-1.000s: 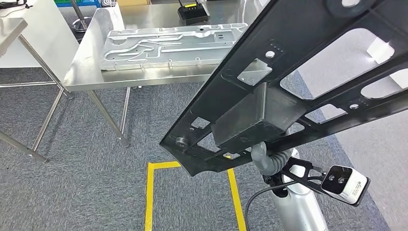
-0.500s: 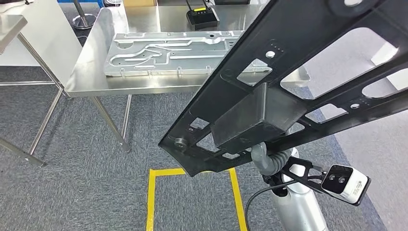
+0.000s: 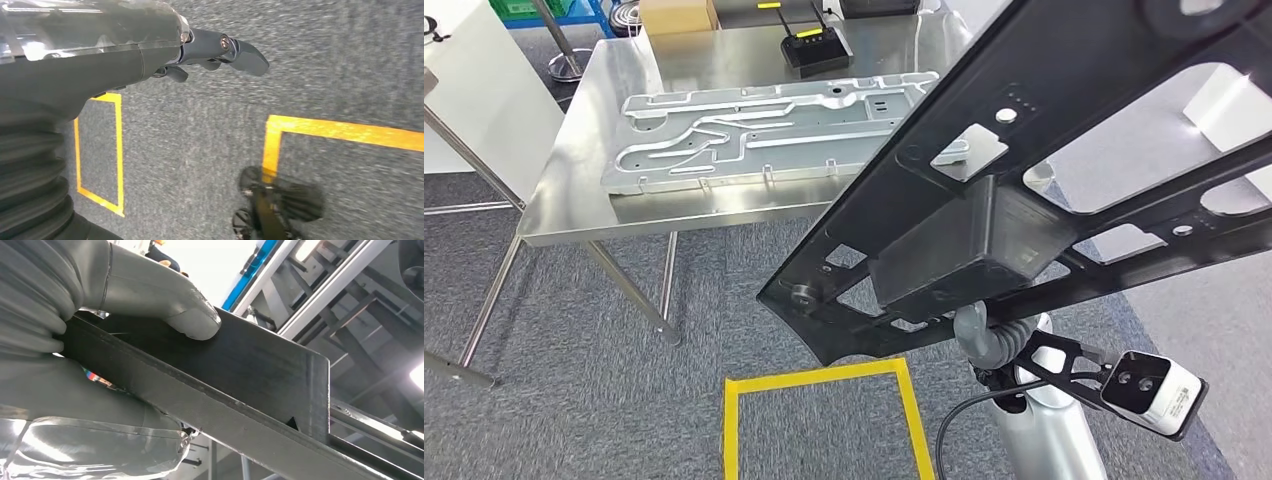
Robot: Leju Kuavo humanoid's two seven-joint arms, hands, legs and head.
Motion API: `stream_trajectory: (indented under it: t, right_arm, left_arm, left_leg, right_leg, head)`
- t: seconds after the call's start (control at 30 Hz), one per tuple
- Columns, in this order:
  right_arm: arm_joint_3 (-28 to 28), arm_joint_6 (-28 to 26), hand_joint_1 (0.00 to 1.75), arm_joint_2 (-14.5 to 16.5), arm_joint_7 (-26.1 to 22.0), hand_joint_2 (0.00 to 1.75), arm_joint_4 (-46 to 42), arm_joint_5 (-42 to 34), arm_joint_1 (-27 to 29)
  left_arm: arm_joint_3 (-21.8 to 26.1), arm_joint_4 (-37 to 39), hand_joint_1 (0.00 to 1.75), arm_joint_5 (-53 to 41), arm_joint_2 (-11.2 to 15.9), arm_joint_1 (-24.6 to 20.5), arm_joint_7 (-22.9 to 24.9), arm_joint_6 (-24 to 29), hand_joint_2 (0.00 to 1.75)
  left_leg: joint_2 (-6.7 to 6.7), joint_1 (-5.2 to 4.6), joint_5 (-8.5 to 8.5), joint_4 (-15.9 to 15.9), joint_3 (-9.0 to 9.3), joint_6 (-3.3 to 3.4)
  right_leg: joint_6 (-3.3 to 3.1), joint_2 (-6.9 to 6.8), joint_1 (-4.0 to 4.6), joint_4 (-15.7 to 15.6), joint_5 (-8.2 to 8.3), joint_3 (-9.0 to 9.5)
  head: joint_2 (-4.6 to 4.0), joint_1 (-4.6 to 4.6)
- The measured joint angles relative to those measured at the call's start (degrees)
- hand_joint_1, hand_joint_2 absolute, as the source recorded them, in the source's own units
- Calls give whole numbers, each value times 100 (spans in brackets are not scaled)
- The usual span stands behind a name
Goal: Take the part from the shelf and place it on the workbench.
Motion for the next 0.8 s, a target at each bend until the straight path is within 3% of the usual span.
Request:
stream_trajectory:
  t: [0.03, 0.1, 0.23, 0.3, 0.37, 0.4, 0.43, 0.47, 0.57, 0.6, 0.63, 0.73, 0.8]
  right_arm:
    - [-11, 2, 175, 1, 0, 175, -11, 0, 3]
    - [-39, 3, 175, 3, 0, 175, -41, 12, 18]
    - [-88, 3, 175, 4, 0, 175, -126, 33, 46]
    - [-109, 3, 175, 4, 0, 175, -160, 34, 49]
    - [-130, 3, 175, 4, 0, 175, -172, 34, 72]
    - [-140, 4, 175, 4, 0, 175, -173, 34, 87]
    - [-148, 5, 175, 4, 0, 175, -174, 34, 99]
    - [-156, 8, 175, 4, 0, 175, -175, 34, 105]
    - [-186, 24, 175, 4, 0, 175, -185, 30, 114]
    - [-194, 29, 175, 5, 0, 175, -192, 28, 117]
    - [-200, 32, 175, 5, 0, 175, -202, 29, 119]
    - [-207, 18, 175, 15, 0, 175, -253, 39, 116]
    - [-211, 12, 175, 30, 0, 175, -296, 11, 114]
  left_arm:
    - [-9, 1, 0, 0, 2, 4, 2, -2, 175]
    - [-31, 1, 0, -1, 2, 6, 11, -8, 175]
    - [-65, 0, 0, 0, -2, -5, 16, -18, 175]
    - [-77, 0, 0, 0, -2, -20, 14, -21, 175]
    - [-82, 0, 0, 0, -3, -25, 15, -21, 175]
    - [-84, 0, 0, 0, -4, -22, 16, -21, 175]
    - [-85, 0, 0, 0, -5, -19, 16, -21, 175]
    - [-85, 0, 0, 0, -6, -19, 16, -21, 175]
    - [-87, 0, 0, 0, -27, -34, 17, -20, 175]
    - [-89, 0, 0, 0, -36, -43, 20, -20, 175]
    - [-90, 0, 0, 0, -44, -49, 22, -18, 175]
    - [-93, -1, 0, 0, -37, -65, 22, -17, 175]
    - [-94, -1, 0, 0, -34, -85, 17, -20, 175]
  left_leg:
    - [4, 0, 326, -370, 79, 11]
    - [10, -20, 700, -798, 179, 61]
    - [-12, -26, 699, -883, 319, 236]
    - [-21, -25, 653, -909, 410, 297]
    - [-25, -44, 575, -910, 477, 332]
    - [-30, -59, 527, -909, 523, 340]
    - [-35, -75, 476, -909, 585, 346]
    - [-41, -95, 421, -910, 660, 350]
    - [-55, -139, 247, -924, 876, 332]
    - [-62, -138, 205, -937, 915, 310]
    - [-69, -131, 194, -934, 942, 281]
    - [-75, -128, 243, -768, 958, 181]
    - [-74, -113, 141, -297, 732, 118]
  right_leg:
    - [29, 3, -1, 10, -63, 77]
    - [106, 15, 4, 5, -167, 165]
    - [261, 14, 7, 175, -224, 191]
    - [299, 9, -7, 701, -363, -103]
    - [319, 9, -9, 1423, -662, -623]
    - [316, 8, -8, 1649, -776, -839]
    - [297, 8, 0, 1674, -781, -956]
    - [263, 8, 12, 1495, -652, -969]
    - [65, 31, 101, 436, 212, -728]
    - [10, 41, 131, 222, 401, -677]
    - [-25, 57, 156, 115, 489, -653]
    - [-95, 57, 134, -48, 452, -470]
    - [-120, 47, 86, -120, 398, -300]
  head:
    - [0, 0]
    - [0, 1]
    - [0, 0]
    - [0, 1]
    - [0, 2]
    - [0, 2]
    - [0, 2]
    - [0, 2]
    - [0, 3]
    - [0, 4]
    - [0, 7]
    - [0, 10]
    - [0, 8]
